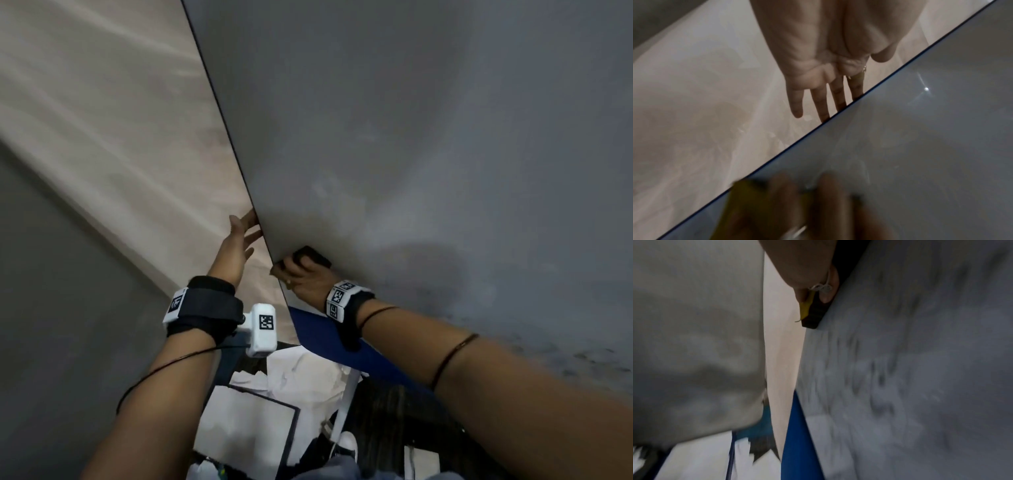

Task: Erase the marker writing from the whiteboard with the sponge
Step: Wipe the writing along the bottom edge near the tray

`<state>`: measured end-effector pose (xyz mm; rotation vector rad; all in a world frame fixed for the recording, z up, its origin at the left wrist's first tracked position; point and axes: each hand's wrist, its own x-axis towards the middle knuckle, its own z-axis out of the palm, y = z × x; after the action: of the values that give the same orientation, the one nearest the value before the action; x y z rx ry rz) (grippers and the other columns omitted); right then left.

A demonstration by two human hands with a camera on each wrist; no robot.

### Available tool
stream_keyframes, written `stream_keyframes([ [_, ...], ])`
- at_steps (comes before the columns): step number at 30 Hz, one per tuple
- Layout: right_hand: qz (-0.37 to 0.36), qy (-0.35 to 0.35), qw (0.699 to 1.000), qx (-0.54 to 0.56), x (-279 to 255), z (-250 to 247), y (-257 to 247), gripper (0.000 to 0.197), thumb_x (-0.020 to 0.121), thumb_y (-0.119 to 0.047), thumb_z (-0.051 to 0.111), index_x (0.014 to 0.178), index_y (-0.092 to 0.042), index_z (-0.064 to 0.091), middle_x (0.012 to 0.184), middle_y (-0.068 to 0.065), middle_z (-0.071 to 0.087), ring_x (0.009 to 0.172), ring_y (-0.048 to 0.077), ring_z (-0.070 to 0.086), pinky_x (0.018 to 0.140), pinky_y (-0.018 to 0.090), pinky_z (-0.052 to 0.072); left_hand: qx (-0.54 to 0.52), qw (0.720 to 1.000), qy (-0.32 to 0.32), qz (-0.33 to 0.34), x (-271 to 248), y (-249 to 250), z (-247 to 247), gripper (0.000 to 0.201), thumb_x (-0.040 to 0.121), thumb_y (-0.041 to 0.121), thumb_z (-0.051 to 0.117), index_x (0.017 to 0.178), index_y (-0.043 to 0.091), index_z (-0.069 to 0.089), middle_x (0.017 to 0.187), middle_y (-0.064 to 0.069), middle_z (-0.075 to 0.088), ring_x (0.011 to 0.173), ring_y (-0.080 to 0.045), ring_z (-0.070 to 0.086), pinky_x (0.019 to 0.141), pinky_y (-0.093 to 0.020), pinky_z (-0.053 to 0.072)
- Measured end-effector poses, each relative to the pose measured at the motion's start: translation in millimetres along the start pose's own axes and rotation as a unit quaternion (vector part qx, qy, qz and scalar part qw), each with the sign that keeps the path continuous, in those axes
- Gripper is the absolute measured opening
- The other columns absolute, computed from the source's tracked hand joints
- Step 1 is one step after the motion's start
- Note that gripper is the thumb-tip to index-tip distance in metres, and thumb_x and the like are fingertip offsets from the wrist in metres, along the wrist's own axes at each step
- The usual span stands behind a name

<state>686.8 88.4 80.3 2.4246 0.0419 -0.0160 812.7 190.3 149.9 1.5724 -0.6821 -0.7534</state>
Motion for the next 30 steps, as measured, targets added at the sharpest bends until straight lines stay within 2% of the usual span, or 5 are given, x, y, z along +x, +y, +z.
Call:
stream_keyframes([
  [6,-0.03,-0.107,0.993,0.04,-27.8,31.5,-24.0,0.055,0.058,-0.036,0.079,0.11,-0.02,0.07,0.124,-0.008,0.061,0.113,0.022,0.055,0.09,0.041,0.026,-0.01,1.0,0.005,-0.012,-5.2,2.0,4.5,0.046,0.102,0.046,0.005,0.132,0.04,0.039,0.131,0.012,0.049,0.121,-0.01,0.046,0.107,-0.036,0.024],
  [13,0.144,0.15,0.975,0.073,-19.1,-15.8,11.2,0.044,0.082,-0.008,0.031,0.123,-0.009,0.049,0.13,0.005,0.035,0.117,0.028,0.035,0.084,0.036,0.028,-0.032,0.999,0.009,-0.035,0.5,5.4,-0.4,0.042,0.103,0.03,0.009,0.126,0.036,0.043,0.127,0.009,0.051,0.121,-0.017,0.049,0.11,-0.039,0.025],
  [21,0.025,-0.114,0.993,0.024,-25.2,21.8,-25.3,0.046,0.081,-0.02,0.041,0.121,-0.02,0.064,0.131,-0.006,0.052,0.112,0.029,0.036,0.084,0.036,0.029,-0.051,0.998,0.034,-0.025,-3.0,3.8,8.6,0.047,0.102,0.026,0.008,0.129,0.034,0.045,0.121,0.014,0.054,0.12,-0.015,0.049,0.096,-0.025,0.032],
  [25,0.087,-0.081,0.988,0.1,-88.9,31.2,-29.3,0.059,0.071,-0.021,0.045,0.13,-0.016,0.045,0.126,0.006,0.042,0.103,0.027,0.039,0.077,0.031,0.028,-0.057,0.996,0.069,0.016,-4.2,-0.8,17.8,0.05,0.103,0.019,0.009,0.139,0.022,0.043,0.132,0.004,0.052,0.123,-0.015,0.048,0.07,0.001,0.036],
  [30,0.198,-0.033,0.964,0.176,-125.4,12.7,2.2,0.076,0.075,-0.021,0.041,0.143,-0.037,0.012,0.143,-0.006,0.02,0.119,0.032,0.033,0.086,0.032,0.026,-0.08,0.99,0.092,0.075,-4.3,-9.4,39.4,0.044,0.097,0.007,0.029,0.137,0.021,0.041,0.119,0.015,0.054,0.104,0.009,0.056,0.085,-0.013,0.048],
])
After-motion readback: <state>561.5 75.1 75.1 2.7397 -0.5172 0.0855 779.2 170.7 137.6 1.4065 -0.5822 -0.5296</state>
